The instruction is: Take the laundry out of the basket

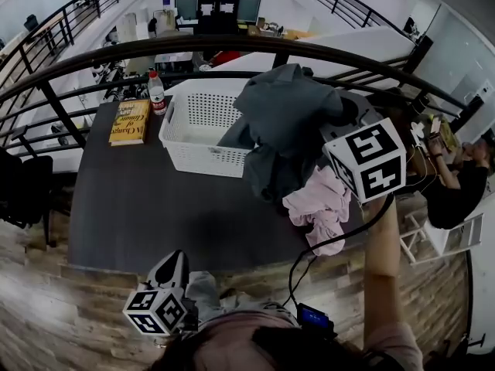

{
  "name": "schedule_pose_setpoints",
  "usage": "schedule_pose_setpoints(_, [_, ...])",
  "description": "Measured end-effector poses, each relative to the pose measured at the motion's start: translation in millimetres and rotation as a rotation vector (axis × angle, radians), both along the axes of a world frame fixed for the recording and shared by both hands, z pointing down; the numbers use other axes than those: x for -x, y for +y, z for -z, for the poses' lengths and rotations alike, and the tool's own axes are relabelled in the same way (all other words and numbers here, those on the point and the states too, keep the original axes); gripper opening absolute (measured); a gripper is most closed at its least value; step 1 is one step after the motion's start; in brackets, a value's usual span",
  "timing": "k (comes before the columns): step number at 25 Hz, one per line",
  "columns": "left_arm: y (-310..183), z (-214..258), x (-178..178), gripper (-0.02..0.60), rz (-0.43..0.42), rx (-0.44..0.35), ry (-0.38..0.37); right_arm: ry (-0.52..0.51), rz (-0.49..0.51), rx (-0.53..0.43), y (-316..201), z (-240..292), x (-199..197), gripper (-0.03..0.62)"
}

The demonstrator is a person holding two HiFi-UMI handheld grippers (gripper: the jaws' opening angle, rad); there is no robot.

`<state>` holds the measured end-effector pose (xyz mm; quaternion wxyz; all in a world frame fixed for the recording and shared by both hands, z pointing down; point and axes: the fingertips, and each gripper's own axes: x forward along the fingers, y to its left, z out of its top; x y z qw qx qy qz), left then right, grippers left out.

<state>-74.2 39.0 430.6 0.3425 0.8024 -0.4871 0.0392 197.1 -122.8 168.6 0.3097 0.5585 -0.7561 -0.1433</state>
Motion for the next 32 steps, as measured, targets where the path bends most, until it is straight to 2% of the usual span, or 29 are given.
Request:
schedule_pose_setpoints(9, [40, 2, -25, -0.002, -0.041, -0.018, 0.006, 0.017, -0.021, -0.027, 58, 12, -21, 0.078])
schedule_pose_setpoints(22, [83, -5, -66, -0.002, -0.144, -0.001, 0.02, 0.011, -0.093, 0.047, 133, -24, -66, 0.08])
schedule_pose_setpoints(32, [97, -8, -83, -0.002, -0.219, 0.009, 0.008, -0.011, -0.148, 0.124, 163, -65, -85, 0.08])
